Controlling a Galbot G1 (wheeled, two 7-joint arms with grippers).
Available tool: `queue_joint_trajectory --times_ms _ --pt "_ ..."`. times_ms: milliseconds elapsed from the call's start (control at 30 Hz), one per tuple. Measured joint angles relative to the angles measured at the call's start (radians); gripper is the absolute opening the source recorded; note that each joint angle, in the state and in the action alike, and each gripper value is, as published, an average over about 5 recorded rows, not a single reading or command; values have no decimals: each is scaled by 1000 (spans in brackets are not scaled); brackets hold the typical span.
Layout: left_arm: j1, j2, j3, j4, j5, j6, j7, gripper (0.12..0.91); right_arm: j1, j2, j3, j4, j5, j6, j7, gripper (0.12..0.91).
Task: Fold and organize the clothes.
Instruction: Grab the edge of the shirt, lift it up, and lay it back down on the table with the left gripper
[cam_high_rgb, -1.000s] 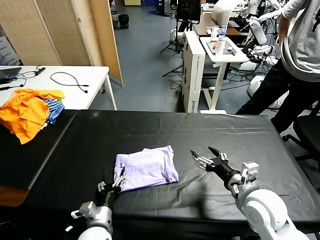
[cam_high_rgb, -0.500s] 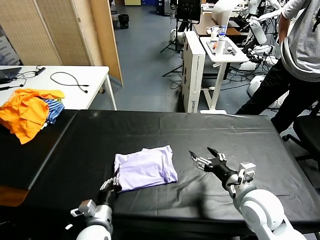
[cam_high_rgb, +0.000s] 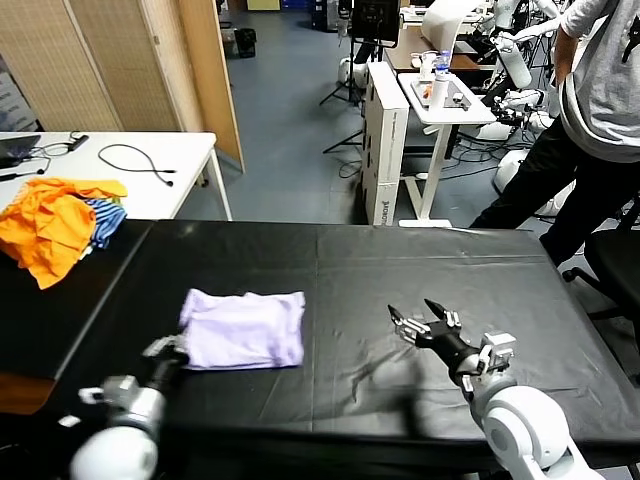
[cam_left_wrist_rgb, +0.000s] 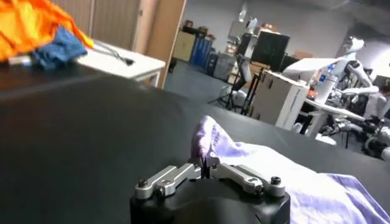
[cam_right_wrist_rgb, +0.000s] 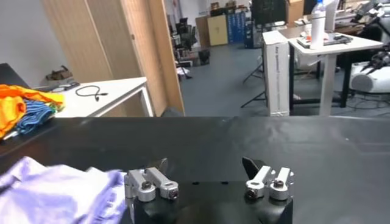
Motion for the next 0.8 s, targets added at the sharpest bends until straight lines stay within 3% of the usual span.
queue_joint_trajectory --times_ms 100,200,367,467,567,700,800 --pt "14 140 -52 -4 -8 8 -8 175 -3 5 2 -1 -1 -2 1 907" --pt "30 248 -103 -21 -5 43 -37 175 -4 9 2 -1 -2 -3 1 907" --pt "37 326 -140 -88 1 125 -95 175 -11 12 0 -4 -7 -3 1 907" --pt "32 322 -124 -147 -15 173 -129 175 -19 13 0 -3 -12 -3 0 907" --pt "26 281 -84 -208 -98 232 -179 175 -21 16 -1 -3 -13 -6 0 907" --pt "9 180 -4 -278 -261 291 -257 175 -20 22 -2 -5 -16 -10 1 907" --pt "-7 84 77 -296 -302 298 -284 175 -23 24 -3 -5 -18 -11 1 907"
